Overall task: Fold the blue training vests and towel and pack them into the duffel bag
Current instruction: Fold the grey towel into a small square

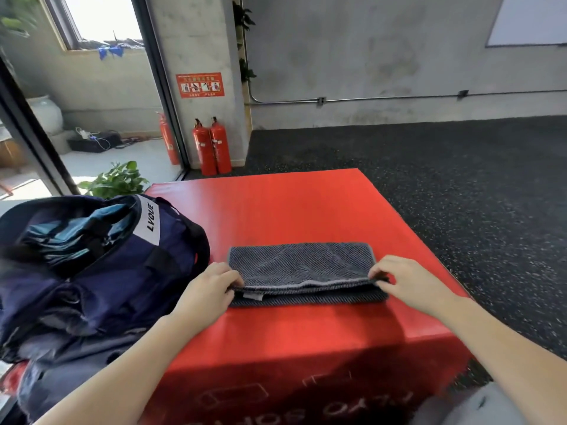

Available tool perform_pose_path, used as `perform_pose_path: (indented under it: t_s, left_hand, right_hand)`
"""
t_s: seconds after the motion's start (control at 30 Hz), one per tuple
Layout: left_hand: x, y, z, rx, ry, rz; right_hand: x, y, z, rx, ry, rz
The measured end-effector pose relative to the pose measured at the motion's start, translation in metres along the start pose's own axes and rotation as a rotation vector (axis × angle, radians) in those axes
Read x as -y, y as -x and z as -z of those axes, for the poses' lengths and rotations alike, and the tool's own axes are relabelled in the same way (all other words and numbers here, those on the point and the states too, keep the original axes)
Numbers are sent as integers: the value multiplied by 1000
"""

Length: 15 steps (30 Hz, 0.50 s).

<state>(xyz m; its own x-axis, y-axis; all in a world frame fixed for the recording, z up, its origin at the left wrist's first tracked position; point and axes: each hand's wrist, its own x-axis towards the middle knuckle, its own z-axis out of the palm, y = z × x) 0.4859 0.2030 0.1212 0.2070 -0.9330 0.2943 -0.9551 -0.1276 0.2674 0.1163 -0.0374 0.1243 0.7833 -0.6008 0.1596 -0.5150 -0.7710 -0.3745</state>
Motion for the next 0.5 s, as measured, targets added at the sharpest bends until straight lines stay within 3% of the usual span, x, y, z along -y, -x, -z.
perform_pose_path:
  t_s: [0.17, 0.33, 0.5]
  left_hand:
    - [-4, 12, -7, 213, -70, 27]
    - [-5, 11, -7, 242, -41, 115]
    - [4, -11, -30, 124, 29, 202]
  right_hand:
    - [4, 8, -10, 197, 132, 9]
    - [1, 8, -14, 191, 197, 17]
    - [8, 4, -16, 172, 299, 24]
